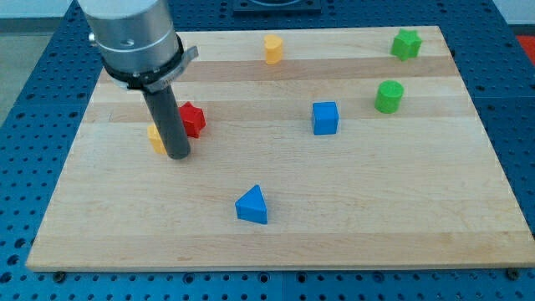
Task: Move the hexagon to the center left side of the board
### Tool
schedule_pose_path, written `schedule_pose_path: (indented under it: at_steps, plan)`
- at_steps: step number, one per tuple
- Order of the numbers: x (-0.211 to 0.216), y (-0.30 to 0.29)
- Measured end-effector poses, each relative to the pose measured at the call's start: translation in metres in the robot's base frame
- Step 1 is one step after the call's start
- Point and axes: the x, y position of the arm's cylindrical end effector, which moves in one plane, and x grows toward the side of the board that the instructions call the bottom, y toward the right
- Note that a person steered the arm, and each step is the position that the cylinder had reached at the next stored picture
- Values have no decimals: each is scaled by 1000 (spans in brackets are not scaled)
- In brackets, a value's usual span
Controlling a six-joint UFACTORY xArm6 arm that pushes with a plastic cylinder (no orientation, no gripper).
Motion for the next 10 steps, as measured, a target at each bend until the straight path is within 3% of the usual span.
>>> schedule_pose_path:
  at_steps: [3, 10]
  plan:
    - [-30, -39]
    - [-27, -59]
